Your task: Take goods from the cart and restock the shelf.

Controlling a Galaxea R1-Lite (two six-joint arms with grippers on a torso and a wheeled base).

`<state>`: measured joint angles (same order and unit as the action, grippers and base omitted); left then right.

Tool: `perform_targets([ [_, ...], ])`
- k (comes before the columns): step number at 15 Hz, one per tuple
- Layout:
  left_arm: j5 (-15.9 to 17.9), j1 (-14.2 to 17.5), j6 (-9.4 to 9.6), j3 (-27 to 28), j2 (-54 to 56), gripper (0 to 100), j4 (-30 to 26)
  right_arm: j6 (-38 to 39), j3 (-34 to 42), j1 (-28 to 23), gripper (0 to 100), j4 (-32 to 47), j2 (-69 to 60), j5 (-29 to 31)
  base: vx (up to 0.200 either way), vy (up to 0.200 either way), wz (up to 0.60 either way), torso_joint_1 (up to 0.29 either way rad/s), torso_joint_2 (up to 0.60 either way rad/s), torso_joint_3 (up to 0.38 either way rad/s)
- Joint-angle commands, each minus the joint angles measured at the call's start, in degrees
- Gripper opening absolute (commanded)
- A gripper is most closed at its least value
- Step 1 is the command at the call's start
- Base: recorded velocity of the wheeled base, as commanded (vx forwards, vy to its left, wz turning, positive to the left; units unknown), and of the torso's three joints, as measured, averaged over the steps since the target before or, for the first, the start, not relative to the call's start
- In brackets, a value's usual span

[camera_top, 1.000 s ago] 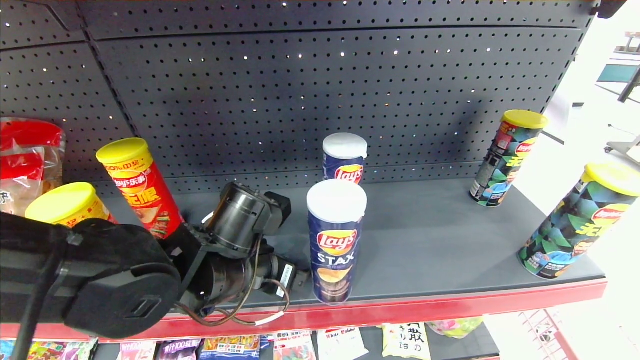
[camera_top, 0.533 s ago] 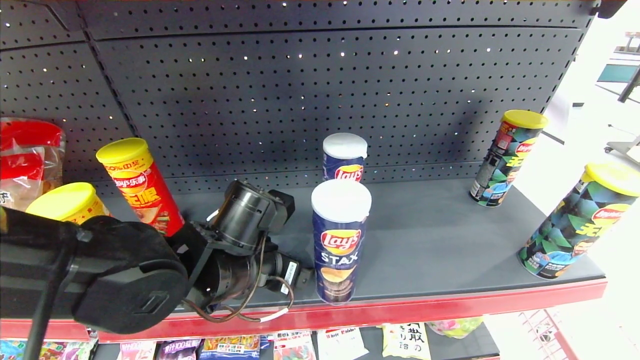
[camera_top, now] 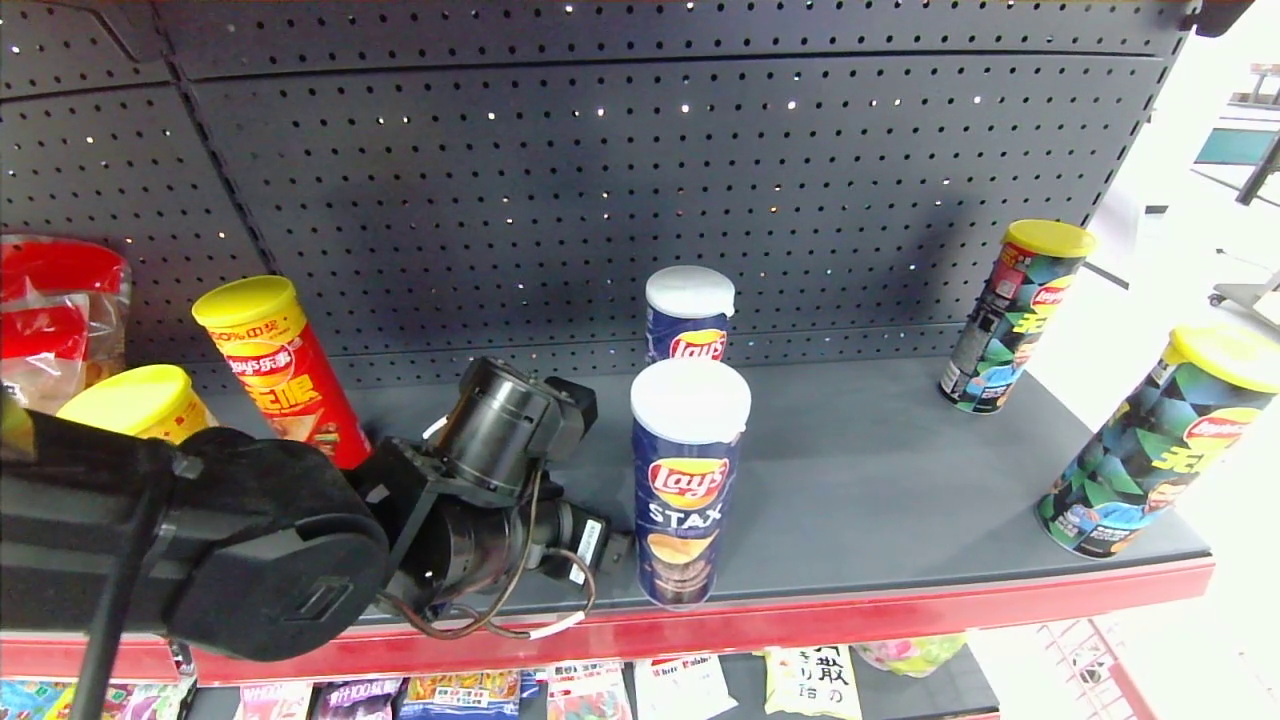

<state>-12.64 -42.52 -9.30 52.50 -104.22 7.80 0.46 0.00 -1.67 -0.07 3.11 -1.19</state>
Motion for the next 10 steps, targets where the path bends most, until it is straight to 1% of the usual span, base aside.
perform_targets([
  [1, 0.0, -0.3, -0.01, 0.2, -0.2, 100, 0.0, 0.0, 0.0, 0.0, 100, 0.0, 0.1, 0.0, 0.0, 0.0, 0.0, 0.0, 0.0, 0.0],
  [5, 0.0, -0.4, -0.19, 0.1, -0.1, 100, -0.1, 0.1, 0.0, 0.0, 100, 0.0, 0.1, 0.0, 0.0, 0.0, 0.0, 0.0, 0.0, 0.0],
  [6, -0.1, -0.3, -0.72, -0.5, 0.2, 100, -0.1, 0.1, 0.0, 0.0, 100, 0.0, 0.1, 0.0, 0.0, 0.0, 0.0, 0.0, 0.0, 0.0],
  [8, -0.7, -0.2, -1.77, -2.2, 2.4, 100, -0.2, 0.1, 0.0, 0.0, 100, 0.0, 0.1, 0.0, 0.0, 0.0, 0.0, 0.0, 0.0, 0.0],
  [10, -0.6, -0.3, -1.68, -4.6, 6.7, 100, -0.3, 0.1, 0.0, 0.0, 100, 0.0, 0.1, 0.0, 0.0, 0.0, 0.0, 0.0, 0.0, 0.0],
])
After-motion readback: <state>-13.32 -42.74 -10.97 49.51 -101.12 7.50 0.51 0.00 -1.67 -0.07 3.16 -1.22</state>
